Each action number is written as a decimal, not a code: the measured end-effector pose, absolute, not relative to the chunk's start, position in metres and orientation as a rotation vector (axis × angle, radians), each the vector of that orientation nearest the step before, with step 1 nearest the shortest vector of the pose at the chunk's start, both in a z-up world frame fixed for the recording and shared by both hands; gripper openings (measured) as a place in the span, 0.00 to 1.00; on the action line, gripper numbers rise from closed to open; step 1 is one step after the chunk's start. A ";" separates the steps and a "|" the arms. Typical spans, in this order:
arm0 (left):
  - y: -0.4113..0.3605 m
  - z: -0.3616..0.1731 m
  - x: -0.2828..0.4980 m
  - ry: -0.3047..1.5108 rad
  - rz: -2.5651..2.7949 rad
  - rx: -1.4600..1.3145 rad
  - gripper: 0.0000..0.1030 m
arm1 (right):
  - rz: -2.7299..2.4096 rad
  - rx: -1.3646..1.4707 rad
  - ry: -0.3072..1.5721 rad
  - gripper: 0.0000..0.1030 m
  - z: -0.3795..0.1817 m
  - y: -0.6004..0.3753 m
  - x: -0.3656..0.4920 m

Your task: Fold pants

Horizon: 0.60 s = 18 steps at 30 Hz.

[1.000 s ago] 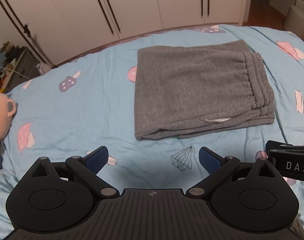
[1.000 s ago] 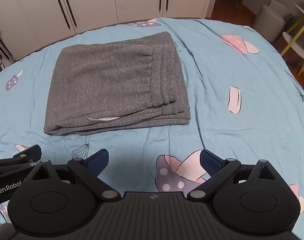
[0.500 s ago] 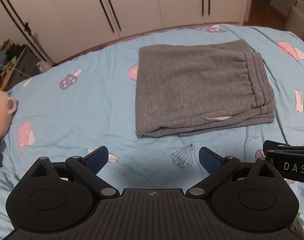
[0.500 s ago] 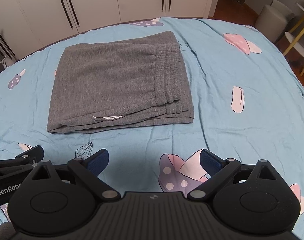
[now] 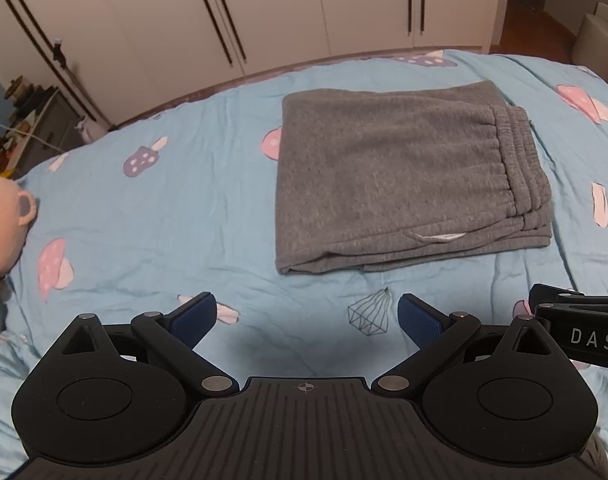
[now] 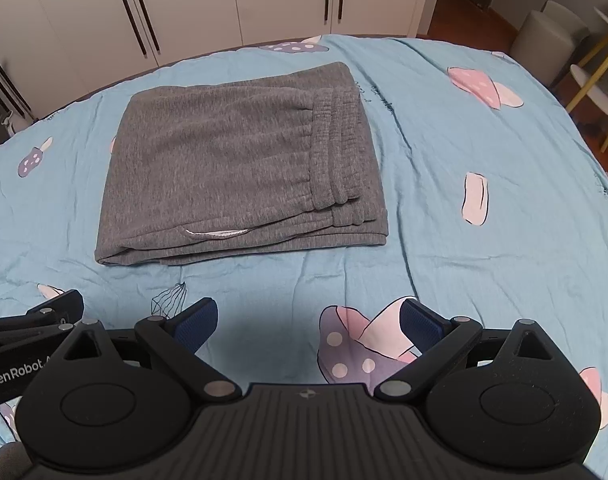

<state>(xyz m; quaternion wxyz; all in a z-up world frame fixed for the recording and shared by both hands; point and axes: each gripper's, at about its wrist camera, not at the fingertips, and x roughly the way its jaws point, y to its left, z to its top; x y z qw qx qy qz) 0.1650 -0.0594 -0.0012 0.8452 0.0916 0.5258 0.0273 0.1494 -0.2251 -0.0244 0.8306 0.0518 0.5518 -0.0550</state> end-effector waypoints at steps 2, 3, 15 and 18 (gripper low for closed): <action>-0.059 -0.002 0.165 1.111 0.057 0.194 0.98 | -0.115 0.109 1.172 0.95 -0.024 -0.225 0.149; -0.060 -0.002 0.164 1.112 0.056 0.194 0.98 | -0.115 0.110 1.171 0.95 -0.024 -0.224 0.149; -0.059 -0.003 0.164 1.113 0.061 0.197 0.98 | -0.112 0.110 1.170 0.95 -0.025 -0.224 0.148; -0.059 -0.003 0.164 1.115 0.059 0.195 0.98 | -0.110 0.111 1.169 0.95 -0.026 -0.223 0.147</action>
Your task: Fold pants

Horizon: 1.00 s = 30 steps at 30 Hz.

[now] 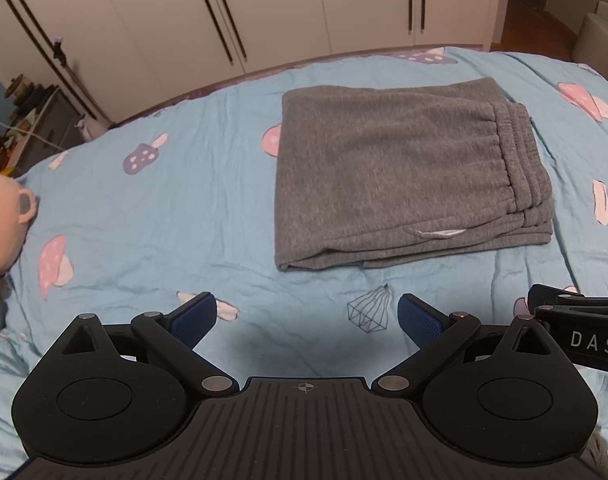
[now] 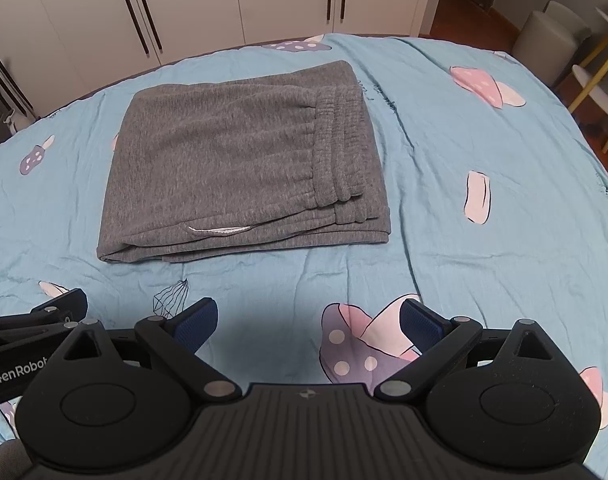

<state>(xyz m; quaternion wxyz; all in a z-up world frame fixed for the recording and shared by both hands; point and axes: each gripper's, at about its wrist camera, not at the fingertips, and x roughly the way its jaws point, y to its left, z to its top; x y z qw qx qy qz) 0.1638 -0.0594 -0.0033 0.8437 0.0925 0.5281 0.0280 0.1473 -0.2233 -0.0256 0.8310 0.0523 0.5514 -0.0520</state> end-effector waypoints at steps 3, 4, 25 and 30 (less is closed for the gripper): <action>-0.060 -0.004 0.163 1.114 0.061 0.197 0.98 | -0.108 0.110 1.169 0.95 -0.026 -0.223 0.147; -0.060 -0.004 0.163 1.112 0.062 0.200 0.98 | -0.108 0.110 1.169 0.95 -0.026 -0.223 0.147; -0.056 -0.006 0.163 1.109 0.078 0.192 0.98 | -0.099 0.112 1.164 0.95 -0.026 -0.224 0.145; -0.057 -0.006 0.163 1.108 0.082 0.192 0.98 | -0.099 0.114 1.165 0.95 -0.027 -0.223 0.144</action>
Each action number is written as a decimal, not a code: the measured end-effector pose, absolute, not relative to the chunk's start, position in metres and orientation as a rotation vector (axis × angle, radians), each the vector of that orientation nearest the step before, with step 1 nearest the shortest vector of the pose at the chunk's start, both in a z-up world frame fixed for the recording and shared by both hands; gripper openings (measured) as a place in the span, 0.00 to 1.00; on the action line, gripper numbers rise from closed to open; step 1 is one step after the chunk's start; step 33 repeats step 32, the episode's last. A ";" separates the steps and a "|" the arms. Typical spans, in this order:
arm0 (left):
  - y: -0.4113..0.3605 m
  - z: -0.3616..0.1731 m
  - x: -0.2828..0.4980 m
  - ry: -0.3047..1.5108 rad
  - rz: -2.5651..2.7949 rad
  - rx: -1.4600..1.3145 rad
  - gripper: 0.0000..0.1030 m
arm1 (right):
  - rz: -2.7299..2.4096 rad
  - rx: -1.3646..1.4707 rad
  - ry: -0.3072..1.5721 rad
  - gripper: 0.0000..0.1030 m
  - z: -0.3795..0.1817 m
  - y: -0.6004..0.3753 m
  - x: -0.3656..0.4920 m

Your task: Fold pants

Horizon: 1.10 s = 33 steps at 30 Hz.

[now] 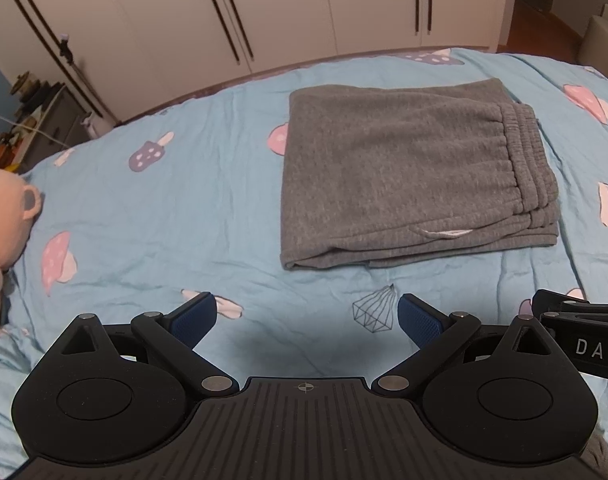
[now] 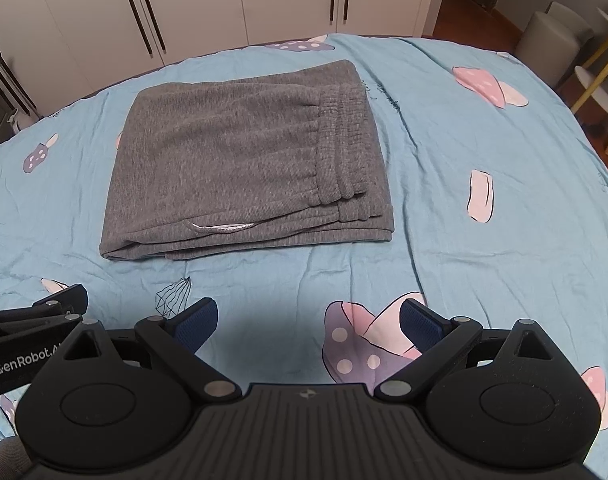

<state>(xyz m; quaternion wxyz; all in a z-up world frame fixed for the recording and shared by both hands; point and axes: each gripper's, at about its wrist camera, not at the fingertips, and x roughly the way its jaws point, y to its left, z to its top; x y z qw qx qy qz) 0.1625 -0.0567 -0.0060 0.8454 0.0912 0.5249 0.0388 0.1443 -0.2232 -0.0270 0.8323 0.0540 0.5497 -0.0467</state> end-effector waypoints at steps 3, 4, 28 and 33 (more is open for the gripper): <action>-0.057 -0.007 0.162 1.107 0.084 0.190 0.98 | -0.098 0.114 1.165 0.95 -0.027 -0.223 0.145; -0.056 -0.007 0.163 1.107 0.084 0.187 0.98 | -0.097 0.113 1.165 0.95 -0.027 -0.223 0.145; -0.060 -0.011 0.163 1.087 0.096 0.209 0.98 | -0.099 0.115 1.165 0.95 -0.030 -0.221 0.146; -0.061 -0.008 0.161 1.061 0.085 0.207 0.98 | -0.102 0.116 1.165 0.95 -0.031 -0.222 0.146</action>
